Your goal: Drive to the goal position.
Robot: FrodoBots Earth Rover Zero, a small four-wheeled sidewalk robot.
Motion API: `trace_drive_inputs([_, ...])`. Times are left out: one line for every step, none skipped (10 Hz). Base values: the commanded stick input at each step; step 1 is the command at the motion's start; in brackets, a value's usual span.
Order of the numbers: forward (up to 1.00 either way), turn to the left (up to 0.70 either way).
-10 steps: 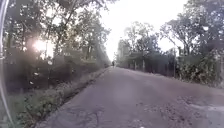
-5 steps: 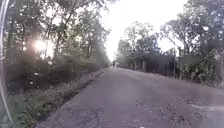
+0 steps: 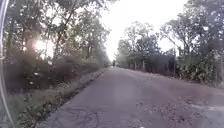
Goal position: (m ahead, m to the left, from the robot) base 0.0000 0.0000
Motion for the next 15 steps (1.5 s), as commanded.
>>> trace_drive_inputs([0.10,0.01])
trace_drive_inputs([0.10,0.01])
trace_drive_inputs([0.10,0.01])
trace_drive_inputs([0.10,0.01])
trace_drive_inputs([0.10,0.01])
trace_drive_inputs([0.10,0.01])
trace_drive_inputs([0.10,0.01])
trace_drive_inputs([0.10,0.01])
trace_drive_inputs([0.10,0.01])
trace_drive_inputs([0.10,0.01])
trace_drive_inputs([0.10,0.01])
trace_drive_inputs([0.10,0.01])
trace_drive_inputs([0.10,0.01])
trace_drive_inputs([0.10,0.01])
trace_drive_inputs([0.10,0.01])
